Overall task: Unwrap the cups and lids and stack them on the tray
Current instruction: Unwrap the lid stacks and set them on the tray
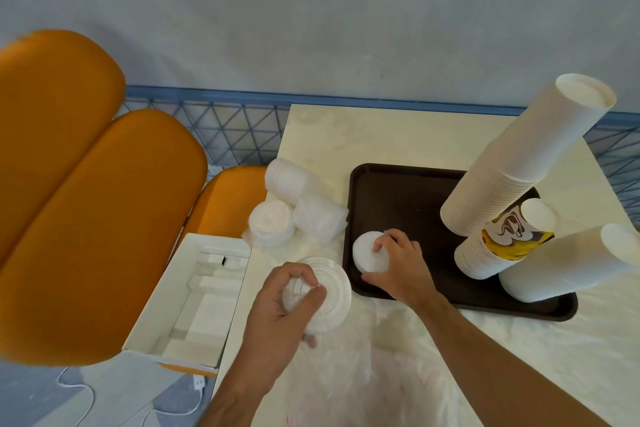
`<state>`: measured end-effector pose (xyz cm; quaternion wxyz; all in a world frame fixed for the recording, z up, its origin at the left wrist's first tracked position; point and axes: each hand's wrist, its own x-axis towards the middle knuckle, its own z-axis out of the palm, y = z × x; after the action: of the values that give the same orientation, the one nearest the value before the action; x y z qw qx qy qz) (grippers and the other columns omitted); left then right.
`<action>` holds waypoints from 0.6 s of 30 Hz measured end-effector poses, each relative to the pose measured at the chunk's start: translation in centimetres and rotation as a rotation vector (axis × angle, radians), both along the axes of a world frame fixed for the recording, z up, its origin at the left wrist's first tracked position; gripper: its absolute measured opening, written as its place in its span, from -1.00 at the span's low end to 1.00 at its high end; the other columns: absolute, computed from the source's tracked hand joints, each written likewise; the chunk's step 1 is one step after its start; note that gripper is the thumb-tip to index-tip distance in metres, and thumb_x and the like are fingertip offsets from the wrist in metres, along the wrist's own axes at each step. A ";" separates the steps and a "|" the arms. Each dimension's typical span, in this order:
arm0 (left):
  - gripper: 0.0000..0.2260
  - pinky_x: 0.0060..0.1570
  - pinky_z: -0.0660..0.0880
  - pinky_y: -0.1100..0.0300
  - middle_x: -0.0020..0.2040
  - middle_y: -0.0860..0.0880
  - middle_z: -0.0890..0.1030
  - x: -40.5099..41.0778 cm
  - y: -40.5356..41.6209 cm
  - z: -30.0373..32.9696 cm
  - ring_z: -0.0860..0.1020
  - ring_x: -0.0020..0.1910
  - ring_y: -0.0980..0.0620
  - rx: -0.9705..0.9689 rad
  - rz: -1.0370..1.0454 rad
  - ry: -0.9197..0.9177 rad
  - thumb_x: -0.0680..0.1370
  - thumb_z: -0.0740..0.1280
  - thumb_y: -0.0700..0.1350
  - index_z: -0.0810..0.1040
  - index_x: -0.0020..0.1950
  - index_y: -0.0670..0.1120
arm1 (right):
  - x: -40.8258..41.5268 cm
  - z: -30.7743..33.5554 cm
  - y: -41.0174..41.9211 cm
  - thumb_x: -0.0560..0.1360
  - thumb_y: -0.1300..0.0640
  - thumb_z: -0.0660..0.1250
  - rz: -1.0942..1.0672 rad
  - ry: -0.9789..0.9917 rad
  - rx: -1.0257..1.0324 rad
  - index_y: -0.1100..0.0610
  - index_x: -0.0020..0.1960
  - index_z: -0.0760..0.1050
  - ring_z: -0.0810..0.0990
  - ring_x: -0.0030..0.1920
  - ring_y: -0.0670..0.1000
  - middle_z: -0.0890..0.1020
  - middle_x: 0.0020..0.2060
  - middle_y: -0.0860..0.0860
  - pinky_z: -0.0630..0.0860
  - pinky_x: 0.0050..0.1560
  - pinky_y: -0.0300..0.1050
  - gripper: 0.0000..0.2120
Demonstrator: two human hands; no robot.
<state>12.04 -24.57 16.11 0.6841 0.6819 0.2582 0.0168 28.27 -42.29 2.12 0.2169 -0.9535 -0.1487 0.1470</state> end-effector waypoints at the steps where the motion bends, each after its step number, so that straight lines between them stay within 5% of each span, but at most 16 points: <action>1: -0.81 -0.45 0.57 0.03 -0.01 0.23 0.54 0.0 -0.1 0.0 0.53 0.06 -0.06 -0.002 -0.001 0.000 0.52 0.43 -0.25 0.58 -0.13 0.05 | 0.1 0.1 0.1 0.31 -0.24 0.56 0.007 0.003 -0.027 -0.12 0.22 0.39 0.37 0.32 0.06 0.32 0.40 -0.11 0.45 0.26 -0.07 -0.41; 8: -0.77 -0.43 0.58 0.04 -0.01 0.26 0.53 -0.1 -0.2 0.0 0.51 0.07 -0.06 -0.002 0.001 -0.011 0.51 0.44 -0.24 0.59 -0.09 0.11 | 0.5 1.4 0.8 0.36 -0.27 0.49 0.027 0.075 -0.122 -0.13 0.24 0.34 0.31 0.39 0.11 0.27 0.46 -0.13 0.38 0.34 0.17 -0.43; 12: -0.63 -0.39 0.62 0.09 0.00 0.39 0.50 -0.1 -0.4 0.0 0.51 0.07 0.13 0.077 0.015 -0.053 0.51 0.45 -0.20 0.52 0.18 0.20 | 0.1 3.4 1.2 0.37 -0.26 0.49 0.006 0.050 -0.107 -0.14 0.23 0.40 0.20 0.47 0.11 0.17 0.51 -0.12 0.28 0.41 0.22 -0.47; 15: -0.53 -0.39 0.57 0.27 -0.03 0.50 0.44 0.2 -0.7 -0.3 0.46 0.03 0.37 0.130 0.015 -0.054 0.50 0.46 -0.15 0.41 0.23 0.31 | -1.1 6.4 1.4 0.49 -0.10 0.47 -0.005 0.067 0.107 -0.14 0.20 0.41 0.37 0.33 -0.03 0.34 0.35 -0.17 0.43 0.35 0.00 -0.65; 18: -0.56 -0.37 0.60 0.23 -0.03 0.47 0.45 0.5 -1.1 -0.7 0.49 0.10 0.08 0.113 0.028 -0.044 0.49 0.47 -0.13 0.43 0.26 0.23 | -3.2 10.7 1.6 0.59 0.04 0.38 -0.064 0.197 0.420 -0.16 0.08 0.48 0.60 -0.02 -0.11 0.55 -0.01 -0.26 0.56 -0.08 -0.39 -0.87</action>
<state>12.50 -25.64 15.40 0.6496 0.7153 0.2513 0.0557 25.03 -40.68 12.78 0.4285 -0.8728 -0.1241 0.1982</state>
